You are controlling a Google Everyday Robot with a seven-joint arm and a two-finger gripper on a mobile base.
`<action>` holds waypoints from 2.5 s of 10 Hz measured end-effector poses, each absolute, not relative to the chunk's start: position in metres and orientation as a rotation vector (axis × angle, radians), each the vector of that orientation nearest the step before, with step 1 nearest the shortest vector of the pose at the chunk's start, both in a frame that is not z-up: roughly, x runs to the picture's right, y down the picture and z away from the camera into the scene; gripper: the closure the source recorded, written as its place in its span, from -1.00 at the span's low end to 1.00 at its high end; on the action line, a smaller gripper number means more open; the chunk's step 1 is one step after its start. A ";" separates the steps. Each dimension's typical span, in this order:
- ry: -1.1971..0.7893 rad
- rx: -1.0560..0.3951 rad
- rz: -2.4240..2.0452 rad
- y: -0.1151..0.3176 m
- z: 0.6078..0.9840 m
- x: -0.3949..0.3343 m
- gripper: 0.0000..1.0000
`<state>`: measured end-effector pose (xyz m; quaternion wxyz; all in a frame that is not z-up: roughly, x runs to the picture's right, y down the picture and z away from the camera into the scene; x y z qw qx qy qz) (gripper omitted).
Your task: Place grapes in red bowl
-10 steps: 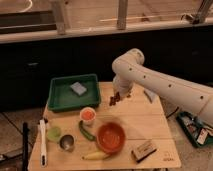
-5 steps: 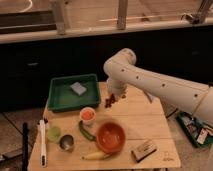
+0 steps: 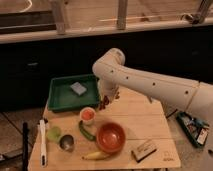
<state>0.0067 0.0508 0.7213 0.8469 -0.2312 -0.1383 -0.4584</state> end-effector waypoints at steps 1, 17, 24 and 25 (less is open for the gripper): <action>-0.297 -0.485 -0.975 0.051 0.721 -0.002 0.98; -0.400 -0.504 -1.193 0.078 0.694 -0.111 0.98; -0.438 -0.497 -1.246 0.089 0.688 -0.149 0.98; -0.442 -0.497 -1.256 0.091 0.688 -0.149 0.98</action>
